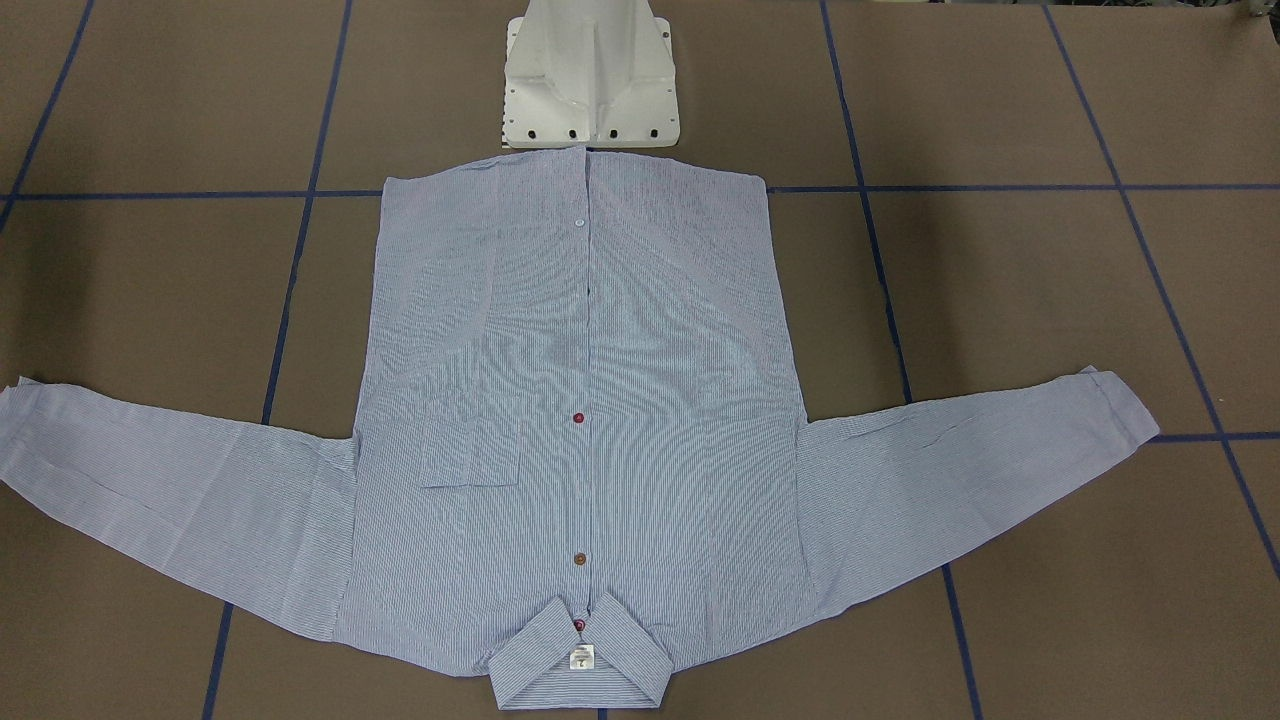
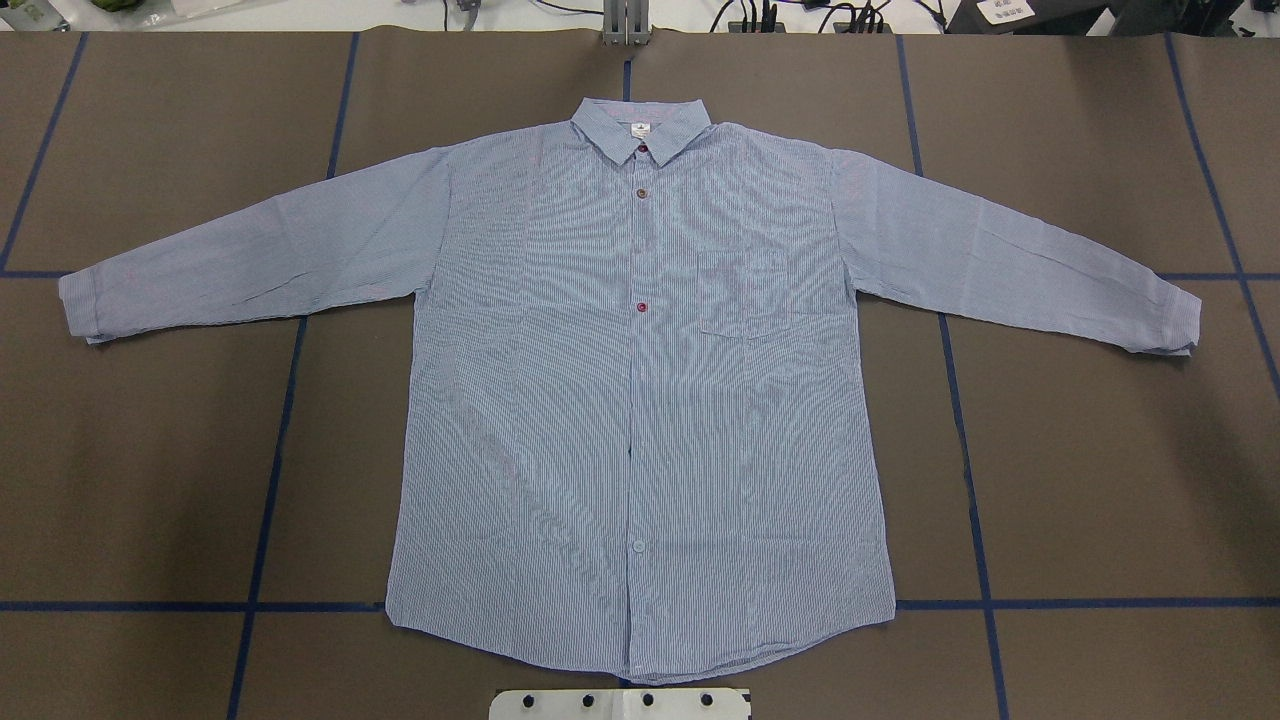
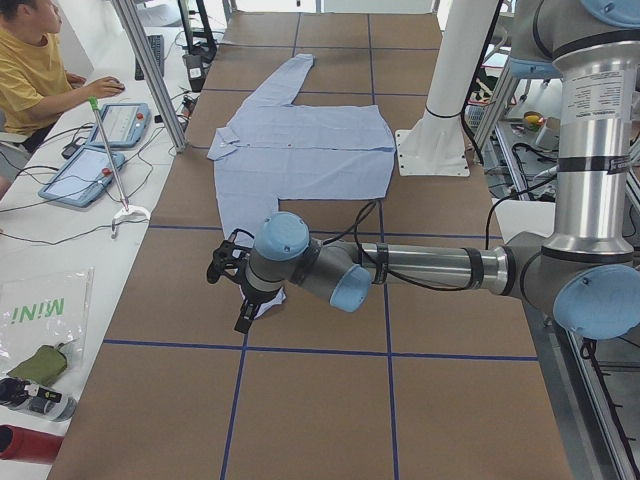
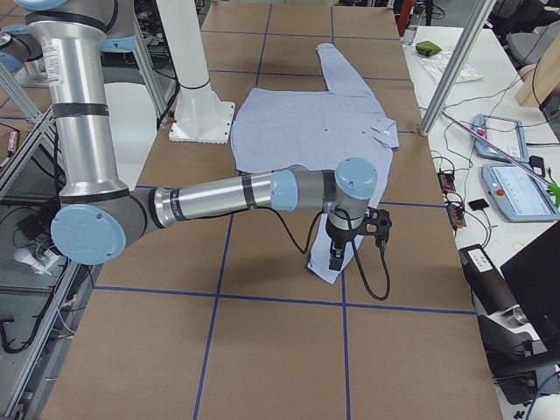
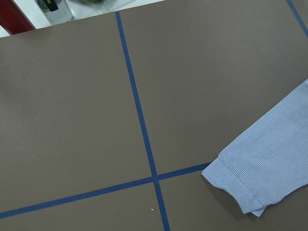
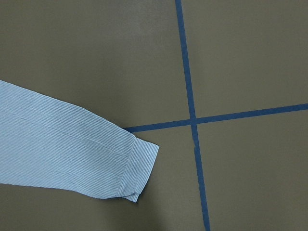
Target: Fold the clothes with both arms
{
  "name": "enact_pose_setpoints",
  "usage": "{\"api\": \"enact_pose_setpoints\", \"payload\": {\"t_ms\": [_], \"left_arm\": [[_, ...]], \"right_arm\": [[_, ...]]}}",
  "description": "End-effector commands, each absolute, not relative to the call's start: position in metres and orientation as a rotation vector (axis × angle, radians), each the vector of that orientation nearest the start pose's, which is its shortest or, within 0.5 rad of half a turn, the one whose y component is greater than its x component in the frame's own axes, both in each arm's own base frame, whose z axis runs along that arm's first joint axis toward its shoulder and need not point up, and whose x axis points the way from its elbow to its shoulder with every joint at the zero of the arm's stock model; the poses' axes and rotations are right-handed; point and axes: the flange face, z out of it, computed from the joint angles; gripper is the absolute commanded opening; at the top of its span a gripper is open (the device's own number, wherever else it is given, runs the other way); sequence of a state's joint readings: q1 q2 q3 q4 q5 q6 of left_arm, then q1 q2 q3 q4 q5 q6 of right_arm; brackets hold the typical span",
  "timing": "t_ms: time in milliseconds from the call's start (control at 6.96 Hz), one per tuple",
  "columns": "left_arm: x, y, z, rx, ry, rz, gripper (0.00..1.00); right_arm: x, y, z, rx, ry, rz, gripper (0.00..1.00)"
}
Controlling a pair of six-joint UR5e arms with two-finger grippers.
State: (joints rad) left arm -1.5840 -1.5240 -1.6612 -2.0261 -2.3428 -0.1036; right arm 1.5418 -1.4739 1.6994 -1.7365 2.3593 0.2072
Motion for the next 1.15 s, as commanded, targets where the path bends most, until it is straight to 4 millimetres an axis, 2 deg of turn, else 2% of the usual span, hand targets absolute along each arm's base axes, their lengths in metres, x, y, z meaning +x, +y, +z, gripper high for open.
{"api": "enact_pose_setpoints", "payload": {"t_ms": [0, 144, 287, 431, 575, 718, 862, 1006], "left_arm": [[-0.071, -0.488, 0.582, 0.45, 0.773, 0.096, 1.0], [-0.071, -0.484, 0.577, 0.458, 0.762, 0.093, 1.0], [-0.071, -0.482, 0.583, 0.446, 0.766, 0.088, 1.0], [-0.07, -0.484, 0.576, 0.458, 0.765, 0.092, 1.0], [-0.068, -0.484, 0.576, 0.455, 0.773, 0.096, 1.0], [-0.068, -0.484, 0.576, 0.454, 0.777, 0.094, 1.0], [-0.068, -0.484, 0.574, 0.455, 0.778, 0.091, 1.0], [-0.068, -0.484, 0.575, 0.456, 0.775, 0.094, 1.0]], "right_arm": [[0.049, -0.525, 0.563, -0.037, -0.793, 0.147, 1.0], [0.049, -0.525, 0.56, -0.031, -0.795, 0.144, 1.0], [0.048, -0.526, 0.556, -0.025, -0.8, 0.143, 1.0], [0.04, -0.525, 0.542, -0.006, -0.805, 0.118, 1.0], [-0.002, -0.528, 0.538, 0.005, -0.808, 0.025, 1.0], [-0.03, -0.53, 0.541, -0.01, -0.811, 0.046, 1.0], [-0.071, -0.53, 0.542, 0.002, -0.82, 0.045, 1.0], [-0.088, -0.533, 0.564, -0.012, -0.829, 0.09, 1.0]]}}
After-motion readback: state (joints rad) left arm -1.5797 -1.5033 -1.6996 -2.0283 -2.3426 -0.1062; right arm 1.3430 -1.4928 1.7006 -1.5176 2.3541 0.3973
